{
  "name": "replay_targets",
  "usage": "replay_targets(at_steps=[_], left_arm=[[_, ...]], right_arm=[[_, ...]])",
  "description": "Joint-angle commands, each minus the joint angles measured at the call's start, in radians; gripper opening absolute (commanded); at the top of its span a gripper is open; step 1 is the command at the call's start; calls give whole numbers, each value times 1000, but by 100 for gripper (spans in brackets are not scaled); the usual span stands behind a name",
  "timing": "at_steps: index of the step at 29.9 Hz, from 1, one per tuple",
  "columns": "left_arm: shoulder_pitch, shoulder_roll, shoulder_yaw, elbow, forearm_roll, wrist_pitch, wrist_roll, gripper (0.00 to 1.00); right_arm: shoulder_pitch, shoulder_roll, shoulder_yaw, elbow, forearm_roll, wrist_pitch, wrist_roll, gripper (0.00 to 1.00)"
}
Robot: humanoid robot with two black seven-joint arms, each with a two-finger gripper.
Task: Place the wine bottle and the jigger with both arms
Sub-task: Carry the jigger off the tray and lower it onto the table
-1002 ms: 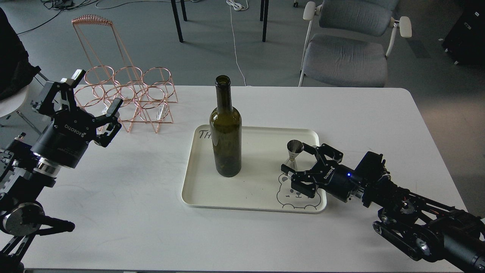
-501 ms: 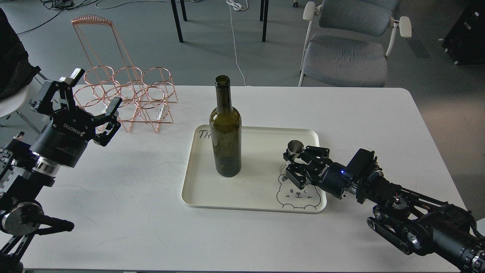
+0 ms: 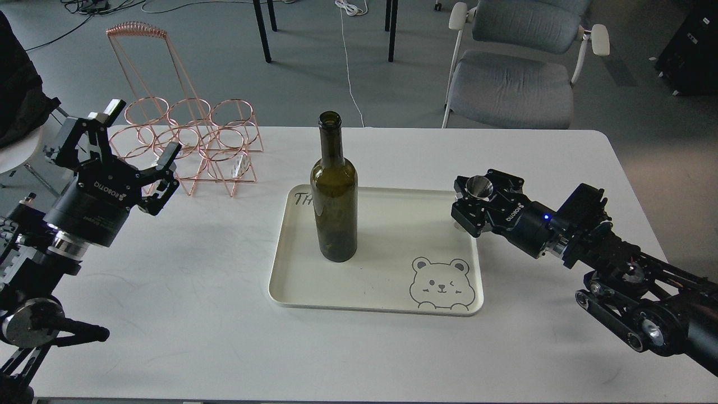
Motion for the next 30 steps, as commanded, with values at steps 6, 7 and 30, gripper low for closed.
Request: replay_targets(at_steps=[6,7,30], left_arm=[[-2,-4,2,0,0,0,0,99],[-2,-4,0,0,0,0,0,99],[-3,-5,2,0,0,0,0,99]], right_arm=[[-50,-73,1,-120,190,0,0,9],[-55,-74,1,-120,194,0,0,9],[-78,-90,-2,-231,358,0,0,15]])
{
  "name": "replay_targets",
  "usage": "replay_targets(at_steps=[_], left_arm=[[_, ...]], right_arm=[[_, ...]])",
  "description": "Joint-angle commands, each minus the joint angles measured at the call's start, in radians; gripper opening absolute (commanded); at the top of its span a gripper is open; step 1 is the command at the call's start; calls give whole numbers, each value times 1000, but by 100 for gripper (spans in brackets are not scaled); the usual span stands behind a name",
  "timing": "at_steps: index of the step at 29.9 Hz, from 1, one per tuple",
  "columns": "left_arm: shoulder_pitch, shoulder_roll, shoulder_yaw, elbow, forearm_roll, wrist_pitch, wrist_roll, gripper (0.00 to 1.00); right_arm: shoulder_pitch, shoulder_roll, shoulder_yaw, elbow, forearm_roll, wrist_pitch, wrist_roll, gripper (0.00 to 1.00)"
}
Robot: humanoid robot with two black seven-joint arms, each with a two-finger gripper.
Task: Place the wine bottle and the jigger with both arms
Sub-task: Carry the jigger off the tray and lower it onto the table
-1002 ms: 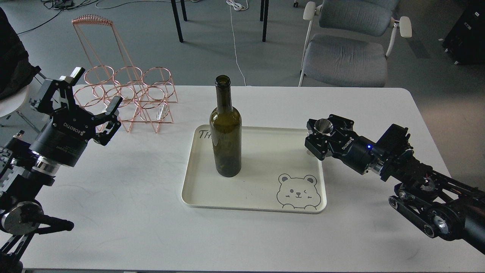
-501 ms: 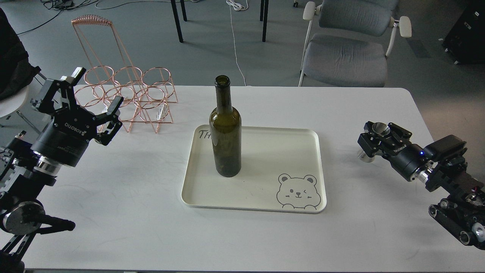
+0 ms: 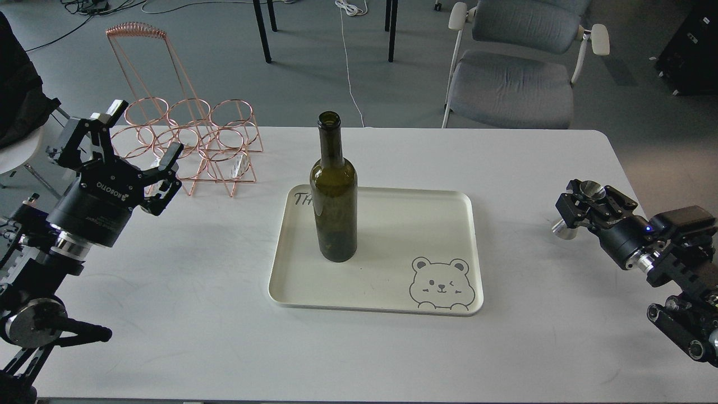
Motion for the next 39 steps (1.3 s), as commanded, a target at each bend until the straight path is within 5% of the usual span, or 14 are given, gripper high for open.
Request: replay_targets(at_steps=[1,5,21,30,39], left_arm=[[-1,1,-1,0,-1,0,0,99],[1,1,-1,0,-1,0,0,99],[-1,-4,1,0,8,0,0,99],[-2,-5,-1,0,8,0,0,99],[-4,-5,-1,0,8,0,0,99]], right_arm=[[-10,-1,0,-2,0,0,0,16],[-20,-1,-13,-2,0,0,0,18],[-24,-5,-16,9,6,0,0,83],[-66,-110,-51,77,12,0,0,92],[-246,-326,-59,343,14,0,0,94]])
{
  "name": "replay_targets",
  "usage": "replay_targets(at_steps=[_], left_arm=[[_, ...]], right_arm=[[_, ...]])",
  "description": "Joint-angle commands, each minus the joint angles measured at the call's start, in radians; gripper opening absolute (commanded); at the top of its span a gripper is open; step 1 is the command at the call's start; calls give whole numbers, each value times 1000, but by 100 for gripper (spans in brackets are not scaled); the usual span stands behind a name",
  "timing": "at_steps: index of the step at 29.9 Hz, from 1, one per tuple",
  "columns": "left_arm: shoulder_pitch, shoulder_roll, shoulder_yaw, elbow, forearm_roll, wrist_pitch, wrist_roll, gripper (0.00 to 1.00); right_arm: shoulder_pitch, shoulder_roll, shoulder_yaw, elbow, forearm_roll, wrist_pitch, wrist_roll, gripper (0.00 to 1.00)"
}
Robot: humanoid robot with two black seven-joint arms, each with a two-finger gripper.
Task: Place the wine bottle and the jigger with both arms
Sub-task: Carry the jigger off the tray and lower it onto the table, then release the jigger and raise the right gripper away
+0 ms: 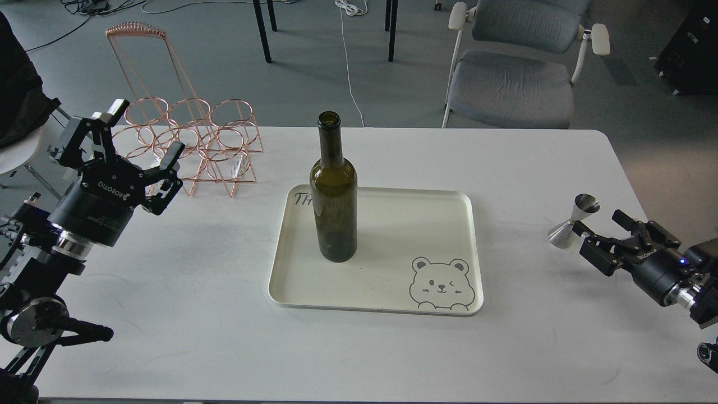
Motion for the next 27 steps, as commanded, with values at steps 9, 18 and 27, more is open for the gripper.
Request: replay_targets(at_steps=[9,18,27], left_arm=[[-7,2,0,-1,0,0,0,99],[-17,11,2,-1,5,0,0,99],[-21,12,0,-33,161,0,-5,99]], right_arm=[[-105,-275,0,489,424,0,0,96],[197,-280,9,645,937,0,0,97],[387,-84,17,408,1518,601,0,98]])
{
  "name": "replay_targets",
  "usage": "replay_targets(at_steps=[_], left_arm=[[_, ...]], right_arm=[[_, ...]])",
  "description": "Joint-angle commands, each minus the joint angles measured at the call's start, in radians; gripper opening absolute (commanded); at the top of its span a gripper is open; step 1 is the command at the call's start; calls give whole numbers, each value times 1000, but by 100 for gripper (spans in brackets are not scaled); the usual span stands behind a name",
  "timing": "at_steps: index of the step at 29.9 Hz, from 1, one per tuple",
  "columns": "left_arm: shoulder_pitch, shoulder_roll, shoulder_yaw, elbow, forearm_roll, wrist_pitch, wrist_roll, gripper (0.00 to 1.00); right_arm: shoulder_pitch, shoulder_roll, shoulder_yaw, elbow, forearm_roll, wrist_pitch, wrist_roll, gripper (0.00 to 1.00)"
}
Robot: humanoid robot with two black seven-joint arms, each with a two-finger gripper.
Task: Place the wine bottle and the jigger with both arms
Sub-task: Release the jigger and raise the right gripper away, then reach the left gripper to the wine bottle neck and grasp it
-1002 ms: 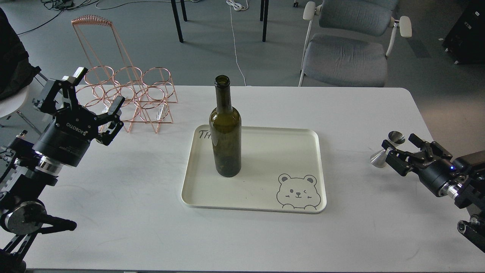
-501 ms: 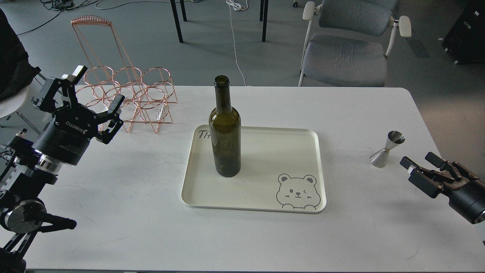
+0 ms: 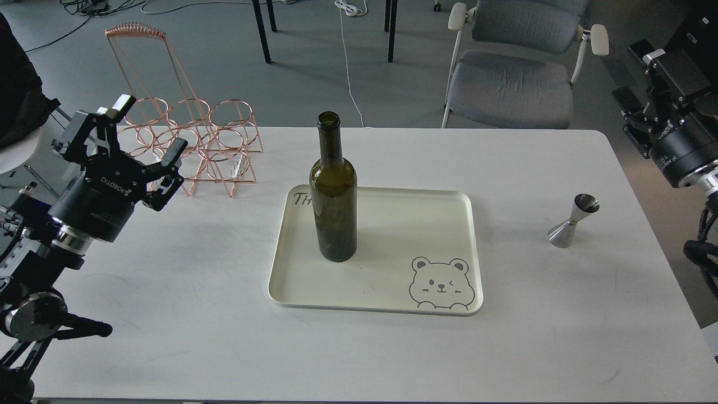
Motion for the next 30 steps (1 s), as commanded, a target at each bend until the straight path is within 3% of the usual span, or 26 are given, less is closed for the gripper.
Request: replay_targets(at_steps=[1,5,7,9,15,20,25,30], left_arm=[[0,1,-2,-36,97,0,-2,99],[-14,6,-5,-70,229,0,-7,99],[-32,31,-2,-83,315,0,-42,99],[-54,66,-2,-102,428,0,-108,99],[-161,175,-1,-191,795,0,-109,99],[-244,192,22,-286,1129,0,-109,99],[-389,193,189,-326,1314,1,-109,99],[-574,183,407,-297,1467,87,-109,99]], right_arm=[[41,118,5,-144,199,266,0,98],[45,226,4,-302,366,432,0,99],[43,281,-5,-363,405,478,-4,99],[35,306,-12,-389,403,510,-7,99],[28,304,-25,-393,403,516,-4,99],[28,304,-25,-393,402,516,-1,99],[28,303,-25,-393,400,516,-1,99],[26,292,-25,-390,400,516,0,99]])
